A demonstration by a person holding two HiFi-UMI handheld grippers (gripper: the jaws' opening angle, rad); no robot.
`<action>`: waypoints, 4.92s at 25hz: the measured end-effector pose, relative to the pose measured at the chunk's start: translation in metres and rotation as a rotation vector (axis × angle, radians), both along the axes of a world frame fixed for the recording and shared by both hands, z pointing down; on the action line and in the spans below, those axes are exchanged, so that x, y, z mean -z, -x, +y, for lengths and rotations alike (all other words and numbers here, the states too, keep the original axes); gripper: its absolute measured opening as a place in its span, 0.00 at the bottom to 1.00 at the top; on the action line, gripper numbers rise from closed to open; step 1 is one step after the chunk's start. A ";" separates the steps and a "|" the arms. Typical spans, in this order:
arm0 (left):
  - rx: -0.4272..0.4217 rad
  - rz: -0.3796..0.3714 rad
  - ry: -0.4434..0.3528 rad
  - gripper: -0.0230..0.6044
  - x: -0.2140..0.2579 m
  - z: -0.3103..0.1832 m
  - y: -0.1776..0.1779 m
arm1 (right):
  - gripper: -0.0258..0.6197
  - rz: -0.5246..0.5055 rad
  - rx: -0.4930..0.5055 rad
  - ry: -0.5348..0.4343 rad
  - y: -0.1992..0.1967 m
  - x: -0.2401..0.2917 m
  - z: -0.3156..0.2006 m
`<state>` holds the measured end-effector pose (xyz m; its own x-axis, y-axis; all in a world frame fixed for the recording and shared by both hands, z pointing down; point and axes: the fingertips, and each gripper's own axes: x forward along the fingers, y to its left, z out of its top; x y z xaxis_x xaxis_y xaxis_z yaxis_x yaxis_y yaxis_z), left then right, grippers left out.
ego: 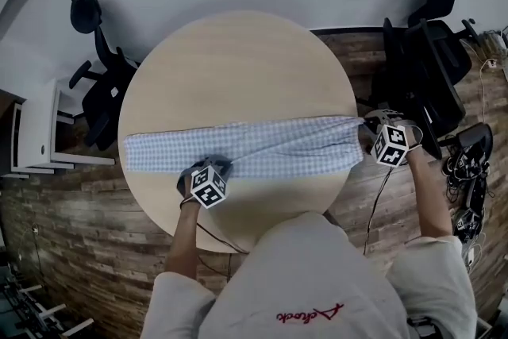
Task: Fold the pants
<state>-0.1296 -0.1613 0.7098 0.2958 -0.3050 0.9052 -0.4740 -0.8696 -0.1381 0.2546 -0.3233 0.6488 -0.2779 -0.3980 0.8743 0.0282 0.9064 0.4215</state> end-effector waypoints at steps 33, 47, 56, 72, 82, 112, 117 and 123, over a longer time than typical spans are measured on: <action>-0.031 -0.012 0.055 0.10 -0.039 0.072 -0.019 | 0.15 0.149 -0.034 0.144 -0.040 -0.123 0.165; 0.145 0.282 -0.081 0.28 0.004 0.048 -0.045 | 0.31 -0.515 -0.691 0.167 -0.019 -0.048 0.145; 0.264 0.582 -0.085 0.09 0.045 0.021 -0.101 | 0.35 -1.114 -1.157 0.255 -0.035 -0.025 0.141; 0.208 0.394 -0.034 0.09 0.050 0.025 -0.202 | 0.48 -1.265 -1.156 0.602 -0.069 -0.102 0.123; 0.243 0.269 -0.042 0.09 0.054 0.029 -0.250 | 0.48 -1.339 -0.983 0.932 -0.047 -0.132 0.107; 0.188 0.338 -0.072 0.09 0.052 0.028 -0.332 | 0.23 -1.373 -0.837 0.762 -0.128 -0.035 0.087; 0.196 0.367 -0.093 0.09 0.056 0.028 -0.315 | 0.23 -1.378 -0.845 0.676 -0.109 -0.013 0.089; 0.203 0.434 -0.119 0.09 0.055 0.041 -0.283 | 0.23 -1.354 -0.809 0.582 -0.057 0.028 0.095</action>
<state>0.1537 -0.1206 0.6544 0.5618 -0.4897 0.6668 -0.6680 -0.7440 0.0164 0.3112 -0.2280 0.6207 -0.8005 -0.5374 0.2655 -0.5680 0.5385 -0.6224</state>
